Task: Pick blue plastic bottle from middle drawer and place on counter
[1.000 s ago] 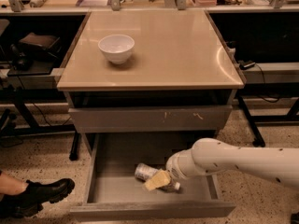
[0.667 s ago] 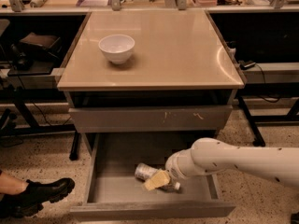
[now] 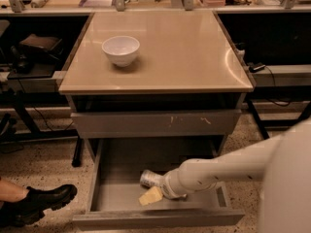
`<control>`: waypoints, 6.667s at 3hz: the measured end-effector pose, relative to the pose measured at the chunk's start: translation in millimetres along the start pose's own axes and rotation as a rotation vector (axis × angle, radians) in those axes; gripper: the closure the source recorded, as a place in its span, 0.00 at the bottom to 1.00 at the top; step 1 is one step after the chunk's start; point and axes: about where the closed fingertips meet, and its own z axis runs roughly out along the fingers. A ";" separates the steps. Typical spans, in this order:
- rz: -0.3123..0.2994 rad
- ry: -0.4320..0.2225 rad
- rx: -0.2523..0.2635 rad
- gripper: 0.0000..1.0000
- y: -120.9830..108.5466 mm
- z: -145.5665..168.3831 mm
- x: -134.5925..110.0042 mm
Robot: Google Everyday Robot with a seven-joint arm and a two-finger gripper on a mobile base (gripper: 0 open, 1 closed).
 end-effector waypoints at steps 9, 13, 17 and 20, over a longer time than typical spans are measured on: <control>0.095 -0.108 0.029 0.00 2.6 82.0 -14.4; -0.193 -0.159 -0.087 0.00 50.2 87.0 -12.4; -0.110 -0.203 -0.084 0.00 19.0 89.2 -24.6; -0.149 -0.109 0.118 0.00 -17.7 67.8 20.4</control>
Offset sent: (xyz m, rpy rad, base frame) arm 0.0154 0.0163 -0.0018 -0.0034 -0.0340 -0.0173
